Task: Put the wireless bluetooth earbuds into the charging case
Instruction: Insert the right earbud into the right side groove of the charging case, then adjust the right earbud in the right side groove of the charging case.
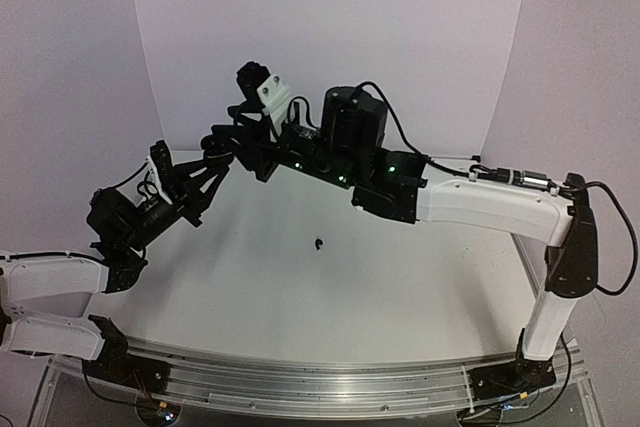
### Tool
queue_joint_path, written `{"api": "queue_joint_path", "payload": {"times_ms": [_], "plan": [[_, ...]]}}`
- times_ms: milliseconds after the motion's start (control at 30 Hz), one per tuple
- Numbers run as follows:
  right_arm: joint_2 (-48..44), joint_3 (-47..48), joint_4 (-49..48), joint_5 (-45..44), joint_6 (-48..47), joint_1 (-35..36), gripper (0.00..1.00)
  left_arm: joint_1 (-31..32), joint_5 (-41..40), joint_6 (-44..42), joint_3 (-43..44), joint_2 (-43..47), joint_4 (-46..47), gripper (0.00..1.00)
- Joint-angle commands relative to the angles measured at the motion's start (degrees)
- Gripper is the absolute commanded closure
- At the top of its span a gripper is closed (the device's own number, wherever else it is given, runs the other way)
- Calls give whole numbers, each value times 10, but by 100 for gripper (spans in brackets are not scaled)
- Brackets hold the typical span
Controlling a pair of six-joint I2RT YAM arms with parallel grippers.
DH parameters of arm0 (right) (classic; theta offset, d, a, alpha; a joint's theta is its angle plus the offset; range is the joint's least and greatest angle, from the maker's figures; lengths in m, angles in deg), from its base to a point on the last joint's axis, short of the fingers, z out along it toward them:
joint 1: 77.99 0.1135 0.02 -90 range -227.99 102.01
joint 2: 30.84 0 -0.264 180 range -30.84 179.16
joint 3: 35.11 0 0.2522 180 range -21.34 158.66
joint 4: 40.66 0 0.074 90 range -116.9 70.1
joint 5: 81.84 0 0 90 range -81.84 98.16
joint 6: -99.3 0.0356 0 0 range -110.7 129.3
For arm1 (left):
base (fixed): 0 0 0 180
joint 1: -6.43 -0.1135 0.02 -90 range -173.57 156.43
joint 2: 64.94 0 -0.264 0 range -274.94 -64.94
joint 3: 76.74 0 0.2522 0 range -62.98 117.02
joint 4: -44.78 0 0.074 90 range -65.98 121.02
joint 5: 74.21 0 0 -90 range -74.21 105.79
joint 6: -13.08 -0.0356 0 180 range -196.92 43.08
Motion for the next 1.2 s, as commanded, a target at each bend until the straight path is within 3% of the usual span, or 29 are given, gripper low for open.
{"api": "queue_joint_path", "payload": {"times_ms": [0, 133, 200, 1167], "plan": [[-56, -26, -20, -7, 71, -8, 67, 3, 2, 9, 20, 12, 10, 100], [-50, -29, -1, -4, 87, -9, 95, 3, 2, 9, 20, 13, 6, 100], [-34, -13, 37, -5, 99, -9, 100, 3, 2, 9, 21, 12, 6, 100], [23, 24, 82, 20, 88, -9, 100, 3, 13, 3, 30, 8, -3, 100]]}}
